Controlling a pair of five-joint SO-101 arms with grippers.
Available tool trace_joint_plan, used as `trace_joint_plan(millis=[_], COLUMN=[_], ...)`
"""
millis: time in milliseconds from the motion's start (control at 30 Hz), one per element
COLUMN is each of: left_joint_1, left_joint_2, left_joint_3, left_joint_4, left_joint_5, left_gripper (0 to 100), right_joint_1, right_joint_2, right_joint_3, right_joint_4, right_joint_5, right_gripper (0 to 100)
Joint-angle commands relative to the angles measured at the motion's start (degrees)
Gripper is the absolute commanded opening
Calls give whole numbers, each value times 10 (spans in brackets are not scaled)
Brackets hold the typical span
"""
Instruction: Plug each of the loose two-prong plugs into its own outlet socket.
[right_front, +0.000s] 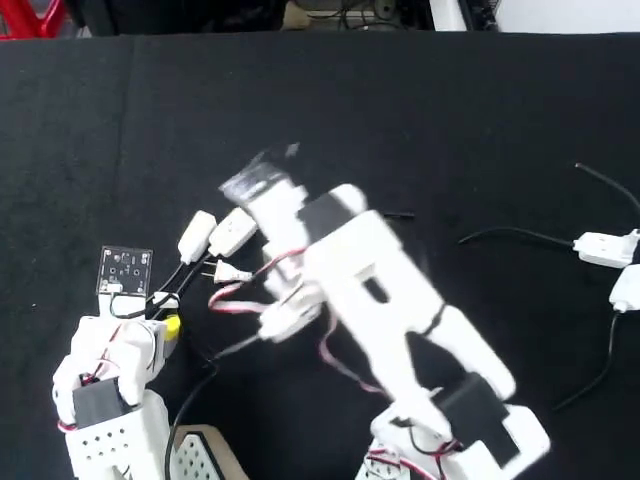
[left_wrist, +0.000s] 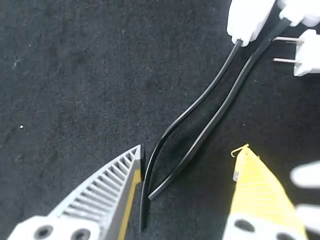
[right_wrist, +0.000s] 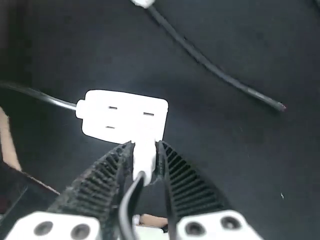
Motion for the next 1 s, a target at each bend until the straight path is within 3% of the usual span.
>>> trace_joint_plan(millis=[0,133,267,467,967], left_joint_1=[-5,-4,-5,-5,-2], left_joint_2=[-4,-4,-4,-4,-4], left_joint_3=[-4,-4,-4,-3,-3], left_joint_4=[-12,-12,-12,-12,-11], left_joint_5=[-7,-7,-7,-7,-7], left_gripper=[296,296,296,296,296], right_joint_1=[136,229,214,243,250], right_joint_2=[-53,-85,-86,-105,-262], right_joint_3=[-19,-16,44,247,278], right_joint_4=[7,11,2,-179,-155], right_joint_5=[52,102,103,104,105], right_gripper=[12,12,12,11,11])
